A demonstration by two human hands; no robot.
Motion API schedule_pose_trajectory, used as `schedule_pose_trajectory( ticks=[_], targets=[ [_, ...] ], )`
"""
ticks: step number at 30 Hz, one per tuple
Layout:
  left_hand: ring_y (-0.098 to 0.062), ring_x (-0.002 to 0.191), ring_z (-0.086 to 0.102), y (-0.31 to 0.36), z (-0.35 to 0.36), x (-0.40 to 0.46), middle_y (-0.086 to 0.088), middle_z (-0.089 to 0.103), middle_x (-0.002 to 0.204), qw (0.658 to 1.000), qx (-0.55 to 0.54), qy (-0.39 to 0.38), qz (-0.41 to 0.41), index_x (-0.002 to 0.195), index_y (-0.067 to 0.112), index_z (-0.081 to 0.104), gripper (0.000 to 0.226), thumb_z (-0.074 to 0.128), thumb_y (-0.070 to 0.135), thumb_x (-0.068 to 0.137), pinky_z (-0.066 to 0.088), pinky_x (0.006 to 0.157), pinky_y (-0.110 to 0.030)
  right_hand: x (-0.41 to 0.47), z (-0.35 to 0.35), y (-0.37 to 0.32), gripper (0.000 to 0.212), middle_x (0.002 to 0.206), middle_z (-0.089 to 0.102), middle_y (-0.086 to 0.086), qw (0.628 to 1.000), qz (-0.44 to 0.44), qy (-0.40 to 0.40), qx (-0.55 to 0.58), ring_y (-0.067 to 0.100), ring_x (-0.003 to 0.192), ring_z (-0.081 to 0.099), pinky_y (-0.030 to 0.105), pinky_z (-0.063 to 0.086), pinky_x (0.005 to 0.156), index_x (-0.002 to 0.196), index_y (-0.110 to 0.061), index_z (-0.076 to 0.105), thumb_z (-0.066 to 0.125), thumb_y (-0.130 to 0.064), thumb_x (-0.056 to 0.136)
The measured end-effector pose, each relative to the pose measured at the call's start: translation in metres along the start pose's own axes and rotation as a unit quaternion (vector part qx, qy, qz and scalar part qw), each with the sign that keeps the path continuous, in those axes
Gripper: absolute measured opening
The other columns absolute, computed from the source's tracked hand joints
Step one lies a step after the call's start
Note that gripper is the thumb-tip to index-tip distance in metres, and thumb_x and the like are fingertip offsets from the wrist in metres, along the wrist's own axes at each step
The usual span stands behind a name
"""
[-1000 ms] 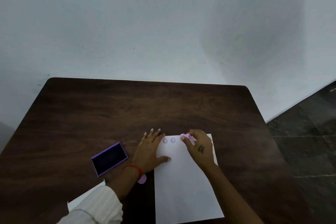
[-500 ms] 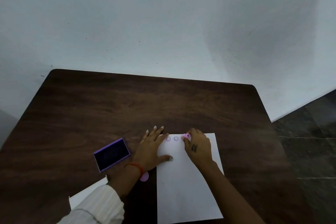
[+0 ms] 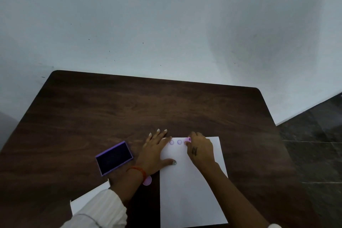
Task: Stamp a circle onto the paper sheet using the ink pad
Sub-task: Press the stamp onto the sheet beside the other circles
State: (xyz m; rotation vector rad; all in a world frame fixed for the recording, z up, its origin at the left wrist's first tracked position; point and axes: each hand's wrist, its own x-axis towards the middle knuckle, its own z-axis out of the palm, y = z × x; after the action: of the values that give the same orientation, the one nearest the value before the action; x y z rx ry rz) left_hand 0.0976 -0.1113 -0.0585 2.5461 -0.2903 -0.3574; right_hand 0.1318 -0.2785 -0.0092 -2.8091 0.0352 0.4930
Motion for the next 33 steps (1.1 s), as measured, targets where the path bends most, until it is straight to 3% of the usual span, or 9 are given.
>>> schedule_pose_trajectory(
  ticks=[11, 33],
  targets=[
    [-0.014, 0.146, -0.003, 0.000, 0.001, -0.001, 0.005, 0.007, 0.159, 1.000, -0.014, 0.011, 0.006, 0.144, 0.028, 0.021, 0.086, 0.060, 0.060, 0.075, -0.009, 0.116, -0.034, -0.006, 0.008, -0.003, 0.031, 0.126, 0.057, 0.012, 0.996, -0.060, 0.048, -0.037, 0.022, 0.114, 0.051, 0.026, 0.045, 0.094, 0.116, -0.008, 0.054, 0.056, -0.023, 0.090],
    [-0.013, 0.145, -0.003, 0.000, 0.001, -0.002, 0.006, 0.007, 0.158, 1.000, -0.025, 0.011, 0.003, 0.144, 0.028, 0.021, 0.085, 0.061, 0.059, 0.075, -0.007, 0.118, -0.037, -0.002, 0.010, 0.007, 0.027, 0.123, 0.061, 0.008, 0.993, -0.102, 0.051, -0.013, 0.021, 0.112, 0.054, 0.024, 0.042, 0.096, 0.114, -0.006, 0.058, 0.055, -0.020, 0.091]
  ],
)
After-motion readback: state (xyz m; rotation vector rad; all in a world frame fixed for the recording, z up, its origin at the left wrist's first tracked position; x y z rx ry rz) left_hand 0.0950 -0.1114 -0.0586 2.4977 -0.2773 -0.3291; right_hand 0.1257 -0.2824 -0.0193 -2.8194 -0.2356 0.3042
